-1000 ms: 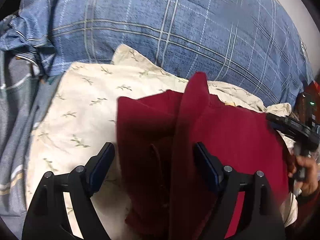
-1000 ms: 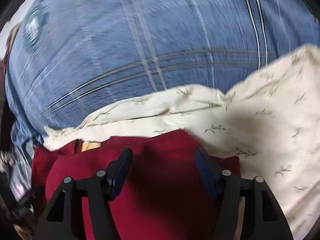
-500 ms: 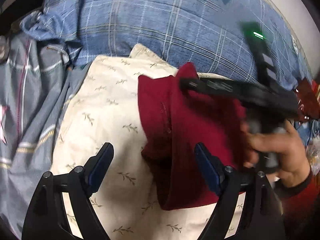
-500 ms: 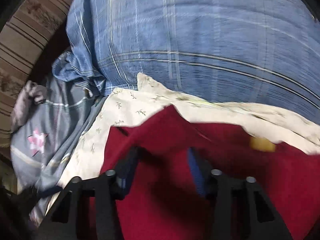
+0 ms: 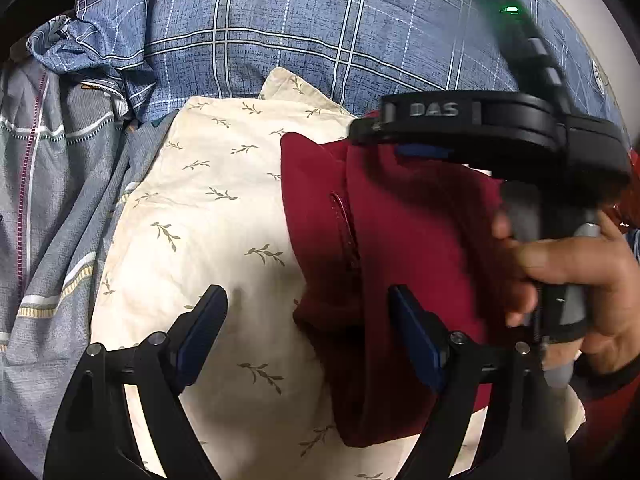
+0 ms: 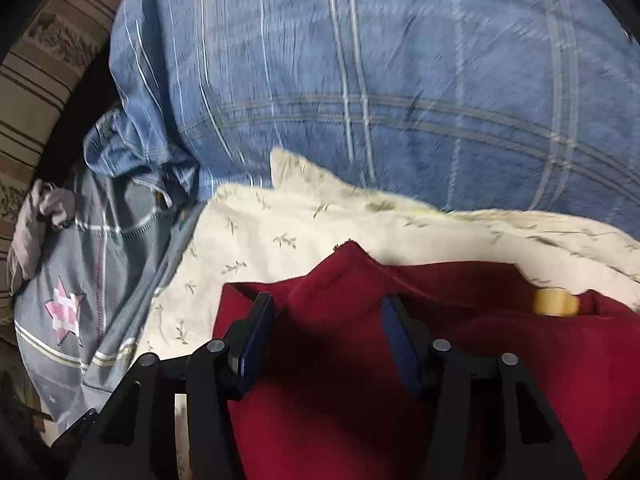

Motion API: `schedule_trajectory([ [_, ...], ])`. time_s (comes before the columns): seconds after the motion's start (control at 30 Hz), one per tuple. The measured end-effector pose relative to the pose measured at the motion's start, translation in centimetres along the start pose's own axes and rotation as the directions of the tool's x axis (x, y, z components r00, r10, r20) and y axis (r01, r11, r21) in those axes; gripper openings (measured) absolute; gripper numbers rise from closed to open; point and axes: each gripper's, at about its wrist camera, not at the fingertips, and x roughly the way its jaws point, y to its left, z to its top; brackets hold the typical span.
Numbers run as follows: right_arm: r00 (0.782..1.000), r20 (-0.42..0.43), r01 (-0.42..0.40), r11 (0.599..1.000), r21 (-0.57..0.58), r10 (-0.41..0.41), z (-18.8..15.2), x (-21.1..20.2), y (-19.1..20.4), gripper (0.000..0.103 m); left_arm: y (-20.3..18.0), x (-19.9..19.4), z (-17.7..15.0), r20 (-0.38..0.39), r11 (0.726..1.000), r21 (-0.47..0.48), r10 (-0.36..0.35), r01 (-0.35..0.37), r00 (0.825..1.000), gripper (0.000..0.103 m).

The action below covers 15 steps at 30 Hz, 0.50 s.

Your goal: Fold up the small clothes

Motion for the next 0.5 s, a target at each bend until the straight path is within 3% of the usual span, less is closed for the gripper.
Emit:
schedule_trajectory([
  [0.17, 0.994, -0.074, 0.085, 0.996, -0.008, -0.085, -1.2, 2.9, -0.3, 0.06, 0.1, 0.1, 0.0, -0.001, 1.0, -0.008, -0.004, 0.004, 1.0, 0.083],
  [0.27, 0.991, -0.059, 0.114, 0.992, -0.048, -0.117, -1.1, 2.9, 0.4, 0.063, -0.1, 0.3, -0.1, -0.002, 1.0, -0.003, -0.003, 0.003, 1.0, 0.083],
  [0.4, 0.997, -0.07, 0.034, 0.999, 0.018, -0.033, -0.3, 0.7, -0.1, 0.065, -0.1, 0.5, -0.3, -0.007, 1.0, -0.018, -0.019, 0.019, 1.0, 0.083],
  [0.5, 0.999, -0.053, 0.004, 1.0, 0.012, -0.003, -0.3, -0.6, -0.1, 0.076, -0.2, 0.6, -0.4, -0.006, 0.999, -0.023, -0.024, 0.024, 1.0, 0.083],
])
